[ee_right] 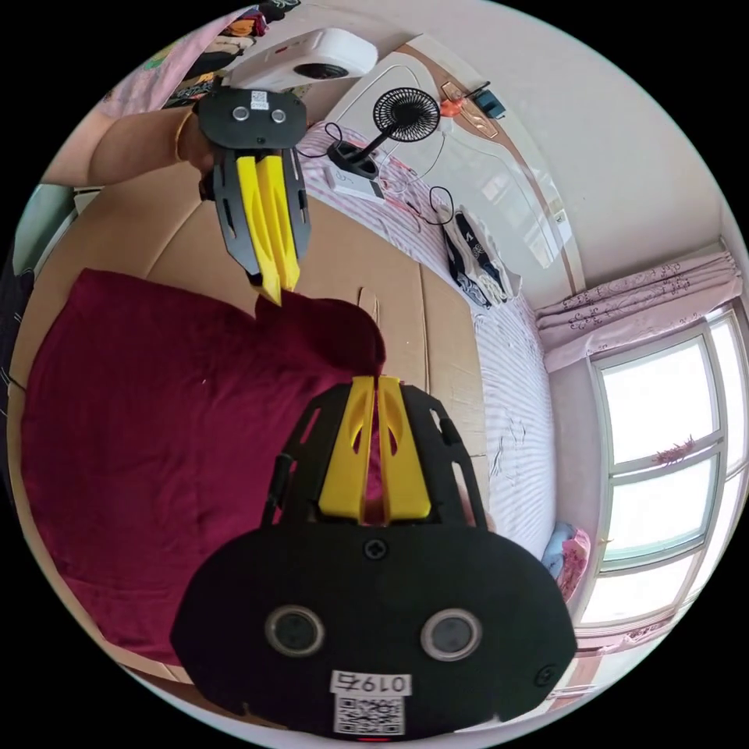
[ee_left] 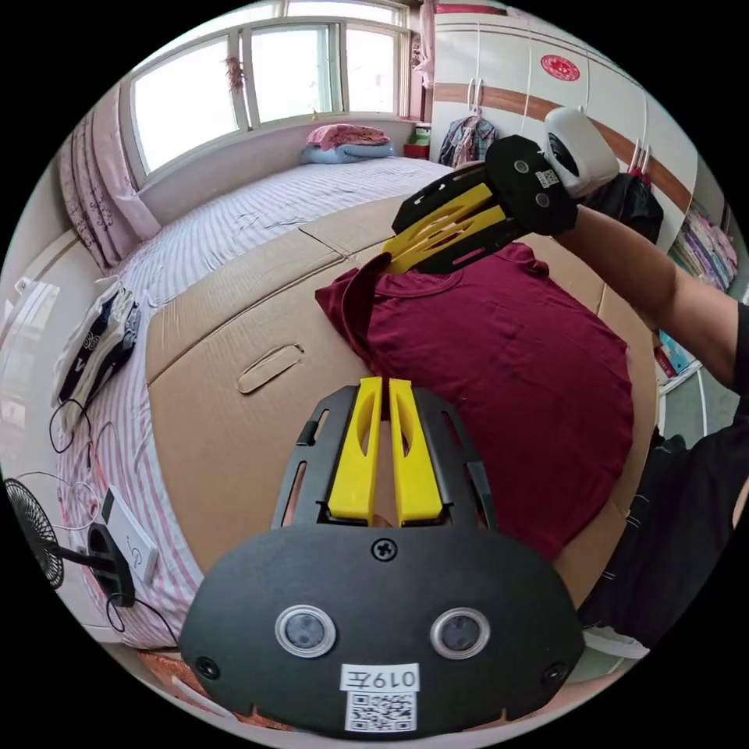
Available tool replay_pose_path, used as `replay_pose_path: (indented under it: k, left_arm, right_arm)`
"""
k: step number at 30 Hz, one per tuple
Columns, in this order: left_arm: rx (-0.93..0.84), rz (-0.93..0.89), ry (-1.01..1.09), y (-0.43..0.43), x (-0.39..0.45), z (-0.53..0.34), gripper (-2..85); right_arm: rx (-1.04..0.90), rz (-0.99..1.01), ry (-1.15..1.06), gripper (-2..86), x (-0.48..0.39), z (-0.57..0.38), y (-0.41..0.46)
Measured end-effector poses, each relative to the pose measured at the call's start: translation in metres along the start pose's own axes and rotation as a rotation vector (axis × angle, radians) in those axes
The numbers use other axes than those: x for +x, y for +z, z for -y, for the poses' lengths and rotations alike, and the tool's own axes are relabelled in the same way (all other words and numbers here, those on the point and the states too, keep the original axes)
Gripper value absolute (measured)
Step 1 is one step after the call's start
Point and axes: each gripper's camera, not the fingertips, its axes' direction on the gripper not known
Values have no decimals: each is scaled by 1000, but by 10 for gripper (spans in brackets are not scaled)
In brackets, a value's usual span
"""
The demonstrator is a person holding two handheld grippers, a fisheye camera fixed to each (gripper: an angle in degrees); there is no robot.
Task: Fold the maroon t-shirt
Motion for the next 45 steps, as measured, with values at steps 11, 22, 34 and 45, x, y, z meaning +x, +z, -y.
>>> replay_pose_path:
  k: [11, 22, 34, 45]
  left_arm:
    - [-86, 93, 128, 9, 75, 19, 7]
    - [-97, 119, 142, 19, 95, 21, 6]
    - [-130, -14, 155, 47, 86, 14, 8]
    - [24, -225, 19, 37, 14, -33, 16]
  right_arm:
    - [-108, -106, -109, -10, -80, -44, 7]
    - [-155, -245, -222, -10, -123, -68, -8]
    - [-220, -280, -331, -9, -159, -93, -4]
    - [-271, -368, -418, 5, -173, -146, -10]
